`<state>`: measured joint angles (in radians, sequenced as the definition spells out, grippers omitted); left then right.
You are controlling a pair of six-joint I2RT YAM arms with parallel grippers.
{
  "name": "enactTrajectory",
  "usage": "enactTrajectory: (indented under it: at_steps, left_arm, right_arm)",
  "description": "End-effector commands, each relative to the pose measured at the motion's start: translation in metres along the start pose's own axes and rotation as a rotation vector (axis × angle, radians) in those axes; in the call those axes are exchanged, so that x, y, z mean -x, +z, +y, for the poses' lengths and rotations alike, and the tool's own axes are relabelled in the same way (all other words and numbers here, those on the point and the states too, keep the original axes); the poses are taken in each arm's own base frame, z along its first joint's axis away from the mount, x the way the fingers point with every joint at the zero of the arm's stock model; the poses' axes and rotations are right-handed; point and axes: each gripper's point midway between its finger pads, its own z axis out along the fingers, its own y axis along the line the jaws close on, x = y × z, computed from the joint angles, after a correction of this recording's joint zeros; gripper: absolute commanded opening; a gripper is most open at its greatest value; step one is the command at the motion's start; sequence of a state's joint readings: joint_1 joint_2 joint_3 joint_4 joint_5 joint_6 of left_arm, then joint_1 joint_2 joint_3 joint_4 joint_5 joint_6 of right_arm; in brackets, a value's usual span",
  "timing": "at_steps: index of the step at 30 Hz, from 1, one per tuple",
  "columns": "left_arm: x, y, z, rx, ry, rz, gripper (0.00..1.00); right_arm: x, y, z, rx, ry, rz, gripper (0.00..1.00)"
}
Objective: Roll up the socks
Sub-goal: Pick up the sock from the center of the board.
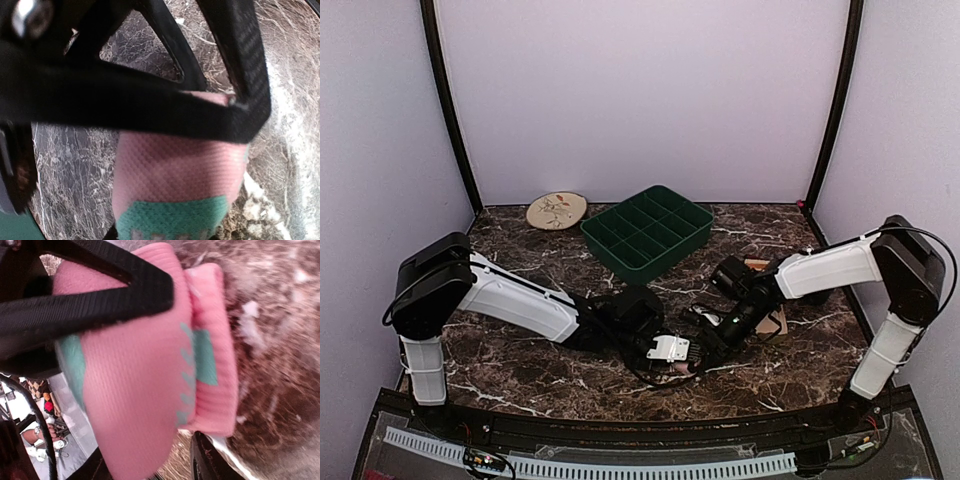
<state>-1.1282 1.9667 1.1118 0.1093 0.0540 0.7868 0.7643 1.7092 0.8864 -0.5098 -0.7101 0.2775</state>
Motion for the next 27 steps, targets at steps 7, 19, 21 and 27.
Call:
enactTrajectory:
  at_steps: [7, 19, 21, 27]
  left_arm:
    - [-0.043, -0.025, -0.030, -0.157, -0.127, 0.156, 0.32]
    - [-0.038, -0.066, 0.021, -0.046, -0.289, 0.135, 0.18]
    - [-0.036, -0.075, 0.033, -0.013, -0.312, 0.123, 0.13]
    - [-0.035, -0.104, 0.086, 0.139, -0.396, 0.094, 0.02]
  right_arm:
    - [0.016, -0.025, -0.013, -0.098, 0.056, -0.115, 0.47]
    - [0.053, -0.046, -0.022, -0.207, 0.061, -0.263, 0.47]
    - [0.060, -0.051, -0.021, -0.221, 0.051, -0.294, 0.47]
    - [0.080, -0.064, -0.016, -0.253, 0.034, -0.361, 0.47]
